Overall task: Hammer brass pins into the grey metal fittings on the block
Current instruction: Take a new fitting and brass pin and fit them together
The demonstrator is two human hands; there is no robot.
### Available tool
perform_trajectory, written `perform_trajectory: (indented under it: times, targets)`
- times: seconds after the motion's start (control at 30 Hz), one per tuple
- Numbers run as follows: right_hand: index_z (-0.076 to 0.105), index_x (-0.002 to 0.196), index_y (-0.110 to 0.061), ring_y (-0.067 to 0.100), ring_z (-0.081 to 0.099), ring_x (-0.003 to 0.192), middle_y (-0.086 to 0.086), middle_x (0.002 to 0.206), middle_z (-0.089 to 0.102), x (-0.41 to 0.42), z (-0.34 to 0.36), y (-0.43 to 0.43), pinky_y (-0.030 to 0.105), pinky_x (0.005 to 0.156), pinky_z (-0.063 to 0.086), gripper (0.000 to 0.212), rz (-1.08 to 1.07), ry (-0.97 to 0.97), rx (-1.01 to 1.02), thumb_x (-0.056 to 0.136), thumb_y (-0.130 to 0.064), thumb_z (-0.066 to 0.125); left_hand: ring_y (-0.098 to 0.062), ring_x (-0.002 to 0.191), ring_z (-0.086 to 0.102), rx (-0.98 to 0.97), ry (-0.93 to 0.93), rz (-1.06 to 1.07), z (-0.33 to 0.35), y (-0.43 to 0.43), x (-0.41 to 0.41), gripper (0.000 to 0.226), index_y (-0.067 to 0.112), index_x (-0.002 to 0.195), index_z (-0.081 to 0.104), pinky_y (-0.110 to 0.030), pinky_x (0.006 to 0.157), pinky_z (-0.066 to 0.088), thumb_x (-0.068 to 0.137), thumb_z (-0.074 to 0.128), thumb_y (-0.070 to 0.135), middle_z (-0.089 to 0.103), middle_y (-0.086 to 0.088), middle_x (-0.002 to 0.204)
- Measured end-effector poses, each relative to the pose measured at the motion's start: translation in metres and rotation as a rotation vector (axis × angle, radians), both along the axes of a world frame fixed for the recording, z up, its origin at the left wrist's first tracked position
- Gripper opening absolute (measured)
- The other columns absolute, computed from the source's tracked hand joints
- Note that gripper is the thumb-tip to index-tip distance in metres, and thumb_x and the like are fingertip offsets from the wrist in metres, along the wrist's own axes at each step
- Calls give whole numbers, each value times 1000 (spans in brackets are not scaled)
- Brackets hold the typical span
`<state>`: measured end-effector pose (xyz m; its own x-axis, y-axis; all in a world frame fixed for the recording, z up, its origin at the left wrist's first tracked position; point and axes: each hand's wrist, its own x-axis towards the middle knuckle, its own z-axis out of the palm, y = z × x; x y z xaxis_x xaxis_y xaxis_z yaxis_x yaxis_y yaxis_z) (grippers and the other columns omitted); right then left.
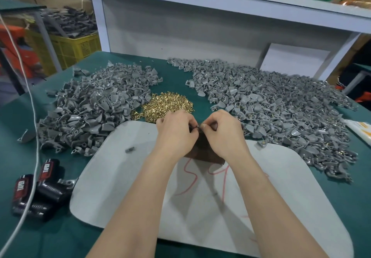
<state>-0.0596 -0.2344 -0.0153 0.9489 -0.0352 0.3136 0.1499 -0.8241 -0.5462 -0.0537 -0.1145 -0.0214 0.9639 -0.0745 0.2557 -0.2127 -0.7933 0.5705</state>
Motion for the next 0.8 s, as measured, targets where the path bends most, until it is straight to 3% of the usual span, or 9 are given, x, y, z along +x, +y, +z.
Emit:
perform_trajectory:
  times: [0.23, 0.37, 0.57, 0.8]
  targets:
    - [64, 84, -9, 20, 52, 86, -2, 88, 46, 0, 6, 3, 26, 74, 36, 9, 10, 32, -112, 89, -13, 58, -25, 109, 46, 18, -1, -12, 3, 0, -1, 10, 22, 92, 67, -38, 91, 30, 89, 58, 23, 56, 4, 102]
    - [66, 87, -13, 24, 55, 96, 5, 98, 57, 3, 11, 3, 30, 82, 42, 9, 0, 107, -126, 90, -18, 58, -25, 108, 46, 17, -2, -23, 3, 0, -2, 9, 22, 91, 67, -37, 90, 30, 88, 59, 23, 53, 6, 99]
    - [69, 86, -17, 20, 59, 93, 2, 95, 67, 3, 13, 0, 21, 71, 36, 10, -18, 167, -65, 89, -20, 60, -24, 108, 48, 26, 10, -27, 3, 1, -1, 9, 24, 90, 66, -39, 89, 32, 90, 58, 27, 54, 8, 98]
    - [65, 76, -22, 18, 58, 88, 0, 84, 64, 5, 14, -3, 22, 69, 37, 13, -6, 201, -23, 88, -20, 61, -23, 107, 47, 18, -11, -36, 3, 1, -3, 12, 28, 80, 54, -39, 91, 33, 91, 58, 23, 57, 7, 102]
